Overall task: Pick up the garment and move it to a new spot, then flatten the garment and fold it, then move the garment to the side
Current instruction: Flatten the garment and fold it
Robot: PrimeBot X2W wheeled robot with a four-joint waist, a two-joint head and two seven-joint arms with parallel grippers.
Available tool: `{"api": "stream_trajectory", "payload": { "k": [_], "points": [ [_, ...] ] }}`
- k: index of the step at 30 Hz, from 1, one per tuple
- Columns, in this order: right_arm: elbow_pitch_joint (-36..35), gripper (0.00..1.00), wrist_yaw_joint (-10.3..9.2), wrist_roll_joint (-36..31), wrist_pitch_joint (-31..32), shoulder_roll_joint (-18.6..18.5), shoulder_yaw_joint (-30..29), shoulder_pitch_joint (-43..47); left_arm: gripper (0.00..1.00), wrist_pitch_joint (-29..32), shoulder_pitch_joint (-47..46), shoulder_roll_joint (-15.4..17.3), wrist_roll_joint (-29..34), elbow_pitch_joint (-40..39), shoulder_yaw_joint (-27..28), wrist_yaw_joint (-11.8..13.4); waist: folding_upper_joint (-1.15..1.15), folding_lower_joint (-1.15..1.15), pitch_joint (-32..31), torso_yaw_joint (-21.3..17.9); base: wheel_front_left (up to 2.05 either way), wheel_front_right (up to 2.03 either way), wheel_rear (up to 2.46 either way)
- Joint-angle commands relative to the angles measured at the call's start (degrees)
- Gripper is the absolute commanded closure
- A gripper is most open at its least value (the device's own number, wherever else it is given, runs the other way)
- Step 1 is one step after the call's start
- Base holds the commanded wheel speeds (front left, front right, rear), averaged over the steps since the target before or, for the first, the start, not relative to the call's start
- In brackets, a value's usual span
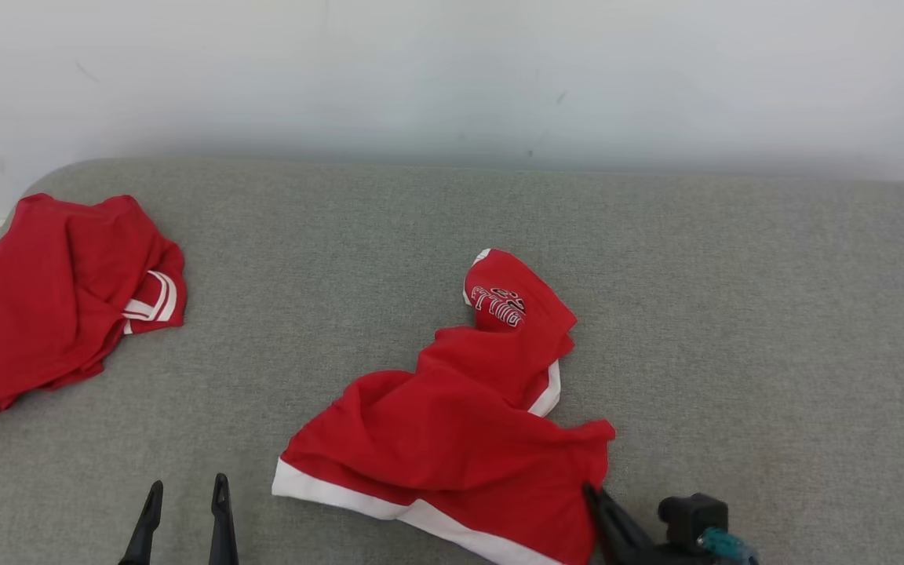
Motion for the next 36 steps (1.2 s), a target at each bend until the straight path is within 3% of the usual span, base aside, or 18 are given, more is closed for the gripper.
{"api": "stream_trajectory", "payload": {
  "k": [1,11,18,19,20,21,30,36],
  "points": [
    [-0.2,1.0,-0.14,-0.7,0.3,-0.1,-1.8,-0.1,0.0,-0.1,-0.1,-0.1,-0.3,0.1,0.2,0.3,0.0,0.0,-0.1,-0.4,0.0,0.0,0.0],
    [-9.6,1.0,-0.13,-4.0,0.1,-5.2,-17.1,3.9,0.0,-0.1,0.2,-0.1,-1.1,1.1,-1.2,0.3,0.0,0.0,0.0,-3.3,0.0,0.0,0.0],
    [-10.5,1.0,-0.14,-3.9,0.1,-7.3,-19.8,5.9,0.0,-0.1,-0.7,-0.1,-1.9,1.9,-2.5,0.2,0.0,0.0,0.3,-4.8,0.0,0.0,0.0],
    [-10.3,0.84,-0.14,-3.8,0.1,-7.2,-19.7,5.7,0.0,-0.1,-0.8,-0.1,-1.9,2.0,-2.7,0.1,0.0,0.0,0.3,-4.9,0.0,0.0,0.0],
    [-10.5,0.48,-0.14,-3.8,0.1,-7.1,-19.7,5.4,0.0,-0.1,-0.8,-0.1,-1.8,2.2,-2.8,0.0,0.0,0.0,0.2,-5.0,0.0,0.0,0.0],
    [-10.6,0.0,-0.14,-3.9,0.1,-6.8,-19.9,5.2,0.0,-0.1,-0.8,-0.1,-1.9,2.3,-3.0,-0.1,0.0,0.0,0.1,-5.0,0.0,0.0,0.0],
    [-18.9,0.0,-0.13,-8.2,0.2,-4.9,-23.9,7.9,0.0,-0.1,0.5,-0.1,-1.3,2.8,-5.4,-1.4,0.0,0.0,-1.7,-5.0,0.0,0.0,0.0],
    [-22.4,0.0,-0.14,-9.6,0.1,-4.5,-21.8,13.4,0.0,-0.1,2.6,-0.1,0.3,3.3,-8.1,-2.0,0.0,0.0,-3.9,-4.5,0.0,0.0,0.0]
  ]
}}
